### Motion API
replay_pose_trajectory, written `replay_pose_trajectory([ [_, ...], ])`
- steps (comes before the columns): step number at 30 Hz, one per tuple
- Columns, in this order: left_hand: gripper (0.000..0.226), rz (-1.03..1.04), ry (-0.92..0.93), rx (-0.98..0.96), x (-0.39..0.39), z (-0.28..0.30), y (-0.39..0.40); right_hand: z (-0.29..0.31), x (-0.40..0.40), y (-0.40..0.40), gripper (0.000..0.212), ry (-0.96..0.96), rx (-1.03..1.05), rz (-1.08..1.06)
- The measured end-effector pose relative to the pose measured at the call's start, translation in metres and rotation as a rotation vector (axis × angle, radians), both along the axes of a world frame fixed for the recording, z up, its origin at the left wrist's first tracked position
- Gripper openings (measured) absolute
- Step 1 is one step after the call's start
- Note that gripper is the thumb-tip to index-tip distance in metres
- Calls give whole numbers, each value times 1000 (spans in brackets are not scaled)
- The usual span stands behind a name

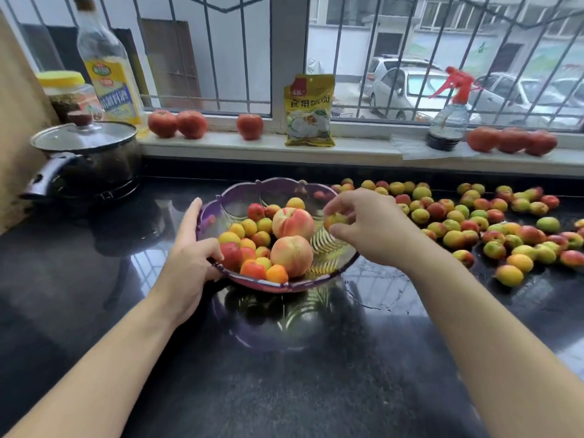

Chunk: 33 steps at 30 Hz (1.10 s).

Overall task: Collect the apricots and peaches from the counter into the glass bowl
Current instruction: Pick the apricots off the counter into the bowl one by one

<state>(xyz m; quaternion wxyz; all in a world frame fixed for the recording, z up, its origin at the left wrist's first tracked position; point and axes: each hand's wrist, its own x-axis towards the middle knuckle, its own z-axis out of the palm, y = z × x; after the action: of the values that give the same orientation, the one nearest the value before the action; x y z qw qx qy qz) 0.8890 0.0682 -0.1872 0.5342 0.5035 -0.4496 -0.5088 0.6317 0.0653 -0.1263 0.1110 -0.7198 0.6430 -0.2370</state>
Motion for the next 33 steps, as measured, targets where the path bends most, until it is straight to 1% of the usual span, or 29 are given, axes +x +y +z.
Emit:
replay_pose_trajectory([
  [2,99,-24,73,26,11,0,2,1,0,17,25,72,106,29],
  [3,92,-32,116,45,15,2,1,0,0,26,25,108,139,45],
  [4,79,-36,130,70,15,4,0,-2,-1,32,25,135,161,57],
  [6,51,-24,76,123,11,8,0,-6,-2,44,24,192,197,63],
  [7,44,-30,65,141,7,7,0,-7,-3,48,22,231,210,63],
  [8,41,-51,78,151,4,6,2,-7,-5,53,21,267,227,65],
  [9,44,-92,96,165,1,5,4,-6,-6,57,20,288,247,68],
  [11,59,-155,169,201,0,9,10,-4,-8,64,19,286,259,77],
  [14,74,-117,224,196,0,10,11,-5,-6,66,19,288,248,88],
  [15,77,-93,213,184,-1,10,11,-5,-6,66,18,262,249,94],
  [17,79,-51,196,156,-3,10,10,0,-10,66,11,101,211,76],
  [18,79,-29,200,144,-2,10,9,5,-14,64,6,-4,152,36],
  [20,78,18,223,130,6,10,5,15,-25,49,7,-191,-22,-101],
  [22,77,58,256,126,17,10,1,18,-33,21,10,-282,-111,-212],
  [24,77,101,308,130,31,11,-5,11,-33,-16,10,-215,-90,-246],
  [28,83,145,447,124,49,8,-14,-11,-12,-98,13,5,-25,-177],
  [31,83,160,548,122,54,4,-18,-27,10,-153,32,222,-7,-78],
  [33,79,156,601,135,55,1,-20,-37,22,-185,45,387,50,-33],
])
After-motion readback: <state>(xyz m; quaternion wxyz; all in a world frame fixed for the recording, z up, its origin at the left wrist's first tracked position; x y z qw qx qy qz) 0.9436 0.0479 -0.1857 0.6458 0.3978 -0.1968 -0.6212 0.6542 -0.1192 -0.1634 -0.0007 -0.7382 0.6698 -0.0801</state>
